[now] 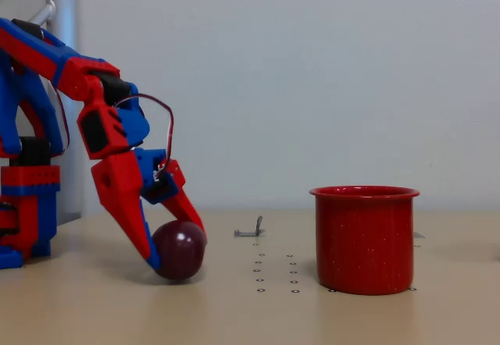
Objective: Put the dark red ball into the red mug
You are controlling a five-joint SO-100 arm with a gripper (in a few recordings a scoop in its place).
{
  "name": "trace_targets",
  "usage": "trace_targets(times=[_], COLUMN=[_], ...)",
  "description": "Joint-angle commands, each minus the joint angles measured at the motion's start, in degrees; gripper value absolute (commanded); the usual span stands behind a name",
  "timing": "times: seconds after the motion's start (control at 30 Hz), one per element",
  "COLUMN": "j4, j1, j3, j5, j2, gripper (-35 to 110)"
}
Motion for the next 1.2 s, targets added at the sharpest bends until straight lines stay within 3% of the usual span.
trace_targets(times=[0.0, 0.63, 1.17], j4=[0.18, 3.43, 3.52], j1=[-1.14, -7.56, -11.34], j3=[-6.33, -21.45, -40.78], j5=[1.23, 15.73, 20.13], j2=[2.46, 5.19, -5.45], gripper=[15, 12, 11])
